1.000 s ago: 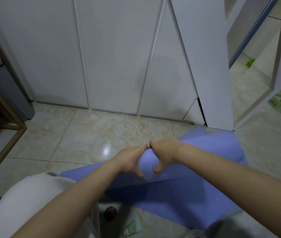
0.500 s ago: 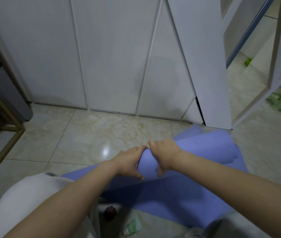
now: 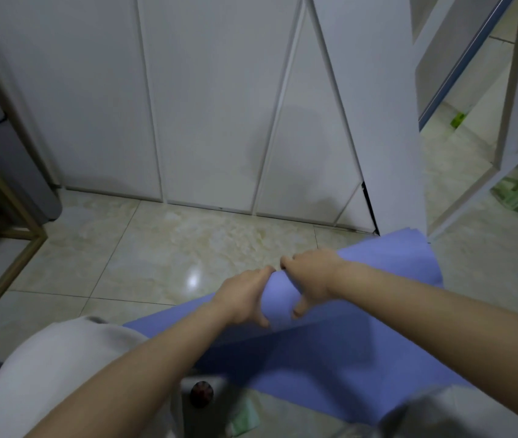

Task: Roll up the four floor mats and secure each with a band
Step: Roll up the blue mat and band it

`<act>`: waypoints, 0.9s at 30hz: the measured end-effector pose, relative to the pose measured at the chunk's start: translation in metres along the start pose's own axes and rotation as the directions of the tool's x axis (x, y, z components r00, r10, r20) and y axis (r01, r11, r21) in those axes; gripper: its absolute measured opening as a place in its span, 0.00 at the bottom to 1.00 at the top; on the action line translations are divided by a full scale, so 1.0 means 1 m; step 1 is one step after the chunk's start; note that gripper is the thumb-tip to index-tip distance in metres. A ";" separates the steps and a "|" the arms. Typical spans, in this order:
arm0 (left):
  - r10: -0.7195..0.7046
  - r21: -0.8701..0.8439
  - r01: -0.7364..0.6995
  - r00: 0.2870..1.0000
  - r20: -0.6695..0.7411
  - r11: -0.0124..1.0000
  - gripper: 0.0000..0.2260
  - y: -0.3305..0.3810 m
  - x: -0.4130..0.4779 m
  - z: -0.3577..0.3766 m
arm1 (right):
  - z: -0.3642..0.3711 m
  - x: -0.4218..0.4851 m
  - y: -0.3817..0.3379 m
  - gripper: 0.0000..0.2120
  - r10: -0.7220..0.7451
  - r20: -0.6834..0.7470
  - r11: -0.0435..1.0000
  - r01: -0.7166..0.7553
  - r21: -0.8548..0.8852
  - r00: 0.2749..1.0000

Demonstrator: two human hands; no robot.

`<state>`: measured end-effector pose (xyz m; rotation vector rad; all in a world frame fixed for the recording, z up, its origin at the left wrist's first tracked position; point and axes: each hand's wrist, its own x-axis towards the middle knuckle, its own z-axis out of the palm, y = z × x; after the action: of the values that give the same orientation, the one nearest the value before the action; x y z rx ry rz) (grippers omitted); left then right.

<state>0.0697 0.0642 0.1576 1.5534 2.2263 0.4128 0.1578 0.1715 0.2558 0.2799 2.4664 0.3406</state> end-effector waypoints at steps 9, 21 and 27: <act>0.060 -0.156 -0.030 0.980 0.191 0.987 0.43 -0.011 0.003 -0.015 | 0.022 -0.012 -0.019 0.34 -0.142 -0.272 0.944 0.048 -0.325 0.952; -0.136 0.010 0.136 0.990 -0.024 0.991 0.50 -0.006 -0.009 0.005 | -0.029 0.018 -0.004 0.39 0.064 0.018 0.998 -0.063 -0.031 0.998; -0.068 -0.038 0.065 0.995 -0.070 0.997 0.40 -0.006 -0.005 0.006 | -0.027 0.019 0.005 0.39 0.060 0.075 0.998 -0.062 0.020 0.995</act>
<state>0.0689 0.0579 0.1501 1.4636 2.3038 0.4930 0.1276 0.1770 0.2675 0.3716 2.3930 0.3226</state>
